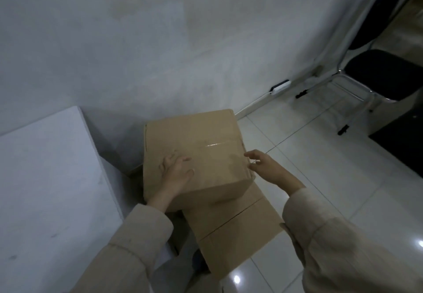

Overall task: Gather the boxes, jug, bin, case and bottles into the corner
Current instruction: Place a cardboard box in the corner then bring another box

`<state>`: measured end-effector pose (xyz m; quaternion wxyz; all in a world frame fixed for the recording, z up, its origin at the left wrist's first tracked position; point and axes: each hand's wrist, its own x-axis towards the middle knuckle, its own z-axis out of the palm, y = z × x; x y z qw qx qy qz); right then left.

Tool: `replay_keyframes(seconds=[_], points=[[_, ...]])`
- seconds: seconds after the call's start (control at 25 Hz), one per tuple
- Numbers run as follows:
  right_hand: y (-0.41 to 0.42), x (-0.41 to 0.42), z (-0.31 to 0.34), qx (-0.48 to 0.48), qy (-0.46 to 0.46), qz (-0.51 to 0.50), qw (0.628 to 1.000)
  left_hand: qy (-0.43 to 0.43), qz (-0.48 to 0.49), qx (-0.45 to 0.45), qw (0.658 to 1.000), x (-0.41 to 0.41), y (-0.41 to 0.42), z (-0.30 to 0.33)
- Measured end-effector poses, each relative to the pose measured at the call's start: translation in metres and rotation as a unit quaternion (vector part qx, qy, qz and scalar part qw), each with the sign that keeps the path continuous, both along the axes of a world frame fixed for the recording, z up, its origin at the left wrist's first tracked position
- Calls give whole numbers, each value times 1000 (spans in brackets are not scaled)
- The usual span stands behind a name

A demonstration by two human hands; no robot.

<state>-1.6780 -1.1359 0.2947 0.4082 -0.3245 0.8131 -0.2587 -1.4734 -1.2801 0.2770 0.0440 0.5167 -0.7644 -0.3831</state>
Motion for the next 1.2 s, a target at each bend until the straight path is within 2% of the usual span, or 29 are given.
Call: replay_keyframes(seconds=[0.28, 0.44, 0.68, 0.92, 1.2], points=[[143, 35, 41, -53, 25, -59, 997, 47, -51, -17, 997, 22, 110, 27], [253, 79, 53, -65, 13, -116, 991, 40, -142, 0, 989, 43, 198, 32], [397, 145, 57, -58, 20, -252, 966, 53, -268, 21, 962, 53, 300, 60], [484, 215, 64, -90, 21, -406, 909, 63, -442, 39, 894, 61, 372, 85], [538, 327, 71, -127, 54, -581, 802, 119, -591, 111, 790, 87, 432, 87]])
